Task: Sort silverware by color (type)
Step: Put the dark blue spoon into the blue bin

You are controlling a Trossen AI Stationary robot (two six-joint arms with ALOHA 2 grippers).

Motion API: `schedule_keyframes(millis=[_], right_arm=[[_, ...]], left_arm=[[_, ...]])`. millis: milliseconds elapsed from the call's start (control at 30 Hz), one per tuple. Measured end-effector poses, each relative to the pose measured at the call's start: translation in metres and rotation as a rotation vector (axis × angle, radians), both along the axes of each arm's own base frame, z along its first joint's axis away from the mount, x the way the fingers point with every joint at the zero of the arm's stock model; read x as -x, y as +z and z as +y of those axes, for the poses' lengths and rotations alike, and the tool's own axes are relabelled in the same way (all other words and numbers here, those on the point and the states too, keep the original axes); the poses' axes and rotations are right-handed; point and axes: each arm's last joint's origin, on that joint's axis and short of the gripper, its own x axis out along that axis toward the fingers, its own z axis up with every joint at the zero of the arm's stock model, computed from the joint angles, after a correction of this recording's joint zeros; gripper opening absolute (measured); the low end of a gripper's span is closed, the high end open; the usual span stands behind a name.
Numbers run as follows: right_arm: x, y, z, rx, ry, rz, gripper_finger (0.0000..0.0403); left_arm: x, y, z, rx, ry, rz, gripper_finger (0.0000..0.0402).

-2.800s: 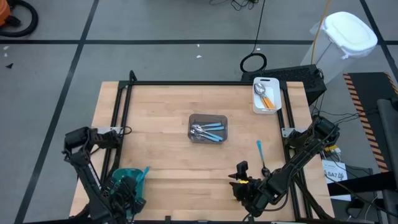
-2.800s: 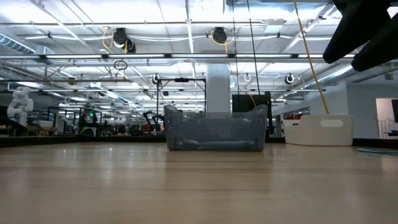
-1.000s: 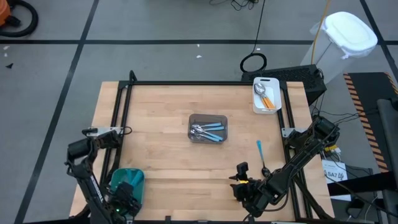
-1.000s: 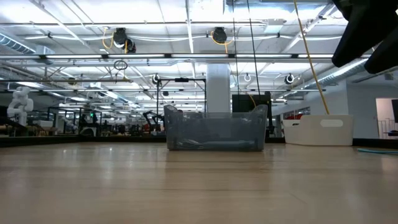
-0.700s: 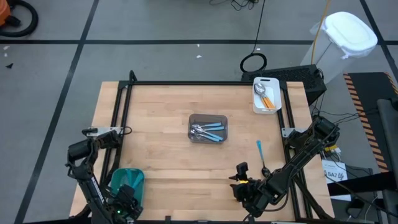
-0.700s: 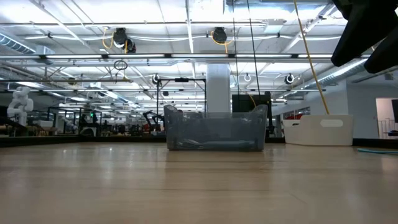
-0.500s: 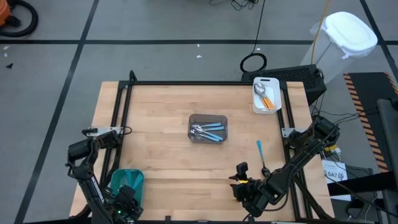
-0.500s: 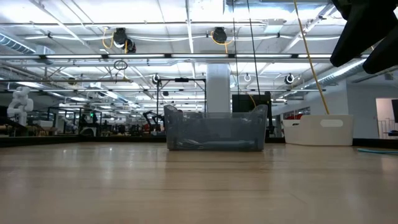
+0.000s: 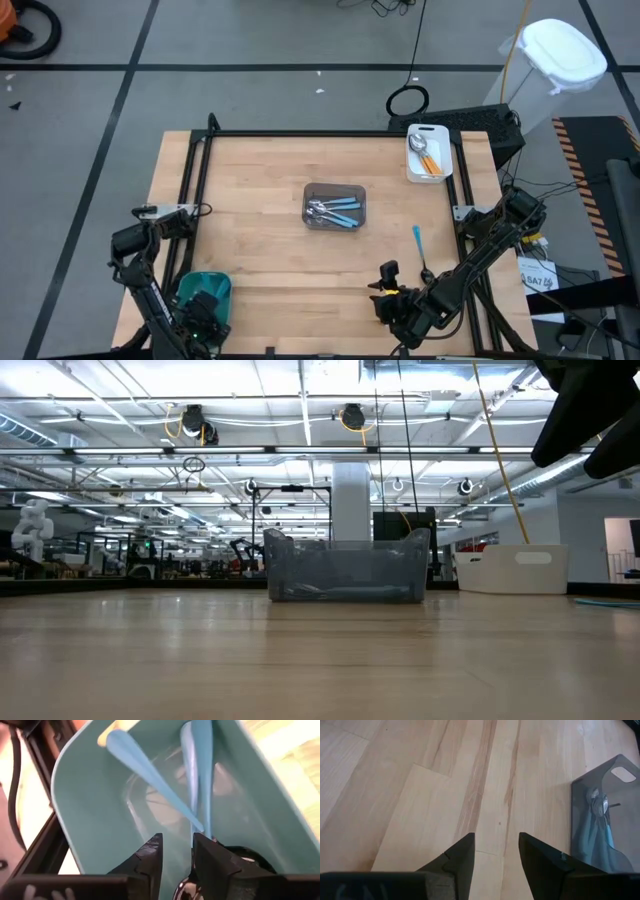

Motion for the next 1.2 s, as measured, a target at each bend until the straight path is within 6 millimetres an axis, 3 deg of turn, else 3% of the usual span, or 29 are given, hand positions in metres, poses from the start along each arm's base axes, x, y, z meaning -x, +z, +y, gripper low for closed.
schedule_keyframes(millis=[200,467,633,800,1000,1200], right_arm=[[0.0,0.0,0.0,-0.005,-0.009,0.001,0.0146],[0.008,0.012,-0.01,-0.091,-0.138,-0.01,0.0146],[0.025,0.027,-0.026,-0.236,-0.368,0.021,0.0146],[0.05,0.033,-0.044,-0.336,-0.682,0.22,0.0146],[0.072,0.035,-0.064,-0.159,-0.906,0.265,0.0146],[0.079,0.014,-0.073,-0.154,-1.028,0.215,0.0154]], left_arm=[[-0.007,0.008,-0.003,0.008,-0.035,-0.075,0.0112],[-0.031,0.041,-0.005,-0.095,-0.187,-0.439,0.0113],[-0.048,0.045,0.003,-0.196,-0.302,-0.546,0.0113],[-0.069,0.047,0.013,-0.263,-0.336,-0.614,0.0113],[-0.097,0.045,0.019,-0.246,-0.393,-0.63,0.0113],[-0.116,0.044,0.019,-0.199,-0.445,-0.659,0.0113]])
